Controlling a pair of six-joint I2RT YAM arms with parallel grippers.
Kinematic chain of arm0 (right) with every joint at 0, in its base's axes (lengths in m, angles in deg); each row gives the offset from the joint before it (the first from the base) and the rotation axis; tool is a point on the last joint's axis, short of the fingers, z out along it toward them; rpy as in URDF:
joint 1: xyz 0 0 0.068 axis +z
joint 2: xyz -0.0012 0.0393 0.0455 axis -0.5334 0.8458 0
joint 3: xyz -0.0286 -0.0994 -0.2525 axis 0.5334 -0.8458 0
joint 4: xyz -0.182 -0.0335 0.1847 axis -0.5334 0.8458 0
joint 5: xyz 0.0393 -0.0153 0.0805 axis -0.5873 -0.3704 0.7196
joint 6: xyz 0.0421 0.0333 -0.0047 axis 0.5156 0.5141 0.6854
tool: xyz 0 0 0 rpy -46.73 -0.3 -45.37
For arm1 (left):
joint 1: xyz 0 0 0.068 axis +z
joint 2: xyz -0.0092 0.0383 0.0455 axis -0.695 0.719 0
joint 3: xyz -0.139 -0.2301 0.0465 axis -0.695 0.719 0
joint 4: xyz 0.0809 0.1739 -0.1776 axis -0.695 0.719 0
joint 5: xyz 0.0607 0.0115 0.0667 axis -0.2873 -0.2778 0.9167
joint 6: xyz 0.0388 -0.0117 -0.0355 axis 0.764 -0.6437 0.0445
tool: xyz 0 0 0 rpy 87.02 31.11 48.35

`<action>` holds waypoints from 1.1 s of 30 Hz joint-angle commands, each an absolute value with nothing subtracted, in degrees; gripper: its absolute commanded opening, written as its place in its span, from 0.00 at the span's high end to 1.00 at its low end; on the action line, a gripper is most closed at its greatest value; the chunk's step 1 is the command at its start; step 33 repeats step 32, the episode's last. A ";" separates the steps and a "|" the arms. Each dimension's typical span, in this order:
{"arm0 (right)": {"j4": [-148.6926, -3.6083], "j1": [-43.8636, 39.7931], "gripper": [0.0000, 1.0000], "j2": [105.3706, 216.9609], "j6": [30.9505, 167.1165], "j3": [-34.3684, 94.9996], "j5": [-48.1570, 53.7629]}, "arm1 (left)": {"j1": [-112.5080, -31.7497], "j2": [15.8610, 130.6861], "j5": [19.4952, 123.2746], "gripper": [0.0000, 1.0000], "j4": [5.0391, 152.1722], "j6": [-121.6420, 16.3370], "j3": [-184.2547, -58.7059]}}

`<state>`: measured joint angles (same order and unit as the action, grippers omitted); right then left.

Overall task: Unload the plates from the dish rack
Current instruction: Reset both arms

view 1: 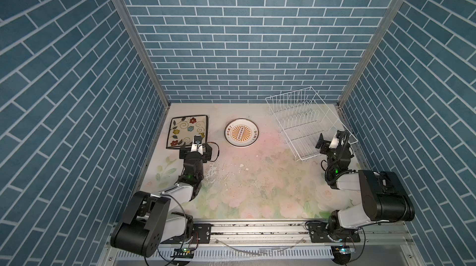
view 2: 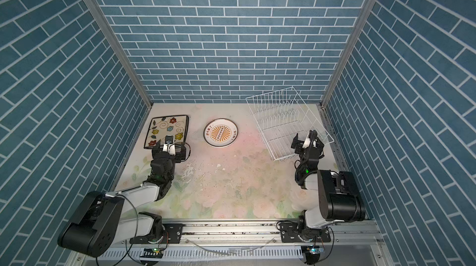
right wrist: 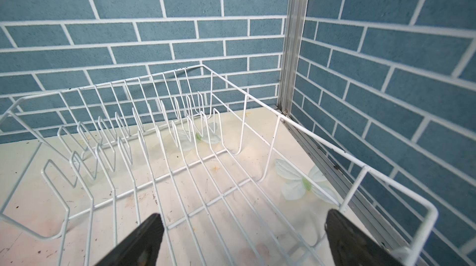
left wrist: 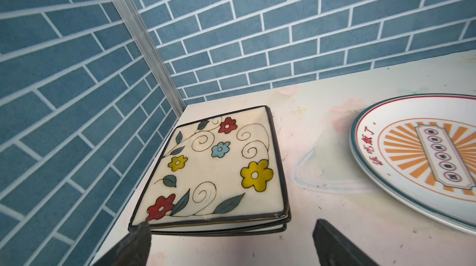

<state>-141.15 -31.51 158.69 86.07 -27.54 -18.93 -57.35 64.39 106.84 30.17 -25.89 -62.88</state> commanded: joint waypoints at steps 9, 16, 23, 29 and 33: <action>-129.43 -31.52 0.01 161.27 83.14 -25.96 -17.97 | -52.82 79.14 104.57 0.00 17.35 -28.46 -64.61; -129.36 -31.58 0.01 161.26 83.14 -25.96 -17.90 | -46.24 77.29 88.66 0.00 32.50 -31.64 -70.52; -129.43 -31.53 0.01 161.25 83.14 -25.94 -17.90 | -46.23 77.46 88.71 0.00 32.29 -31.65 -70.44; -129.47 -31.56 0.01 161.34 83.29 -25.91 -18.79 | -46.23 77.47 88.71 0.00 32.25 -31.65 -70.44; -128.95 -31.53 0.01 161.33 83.76 -25.60 -19.30 | -46.23 77.30 88.80 0.00 31.82 -31.57 -70.24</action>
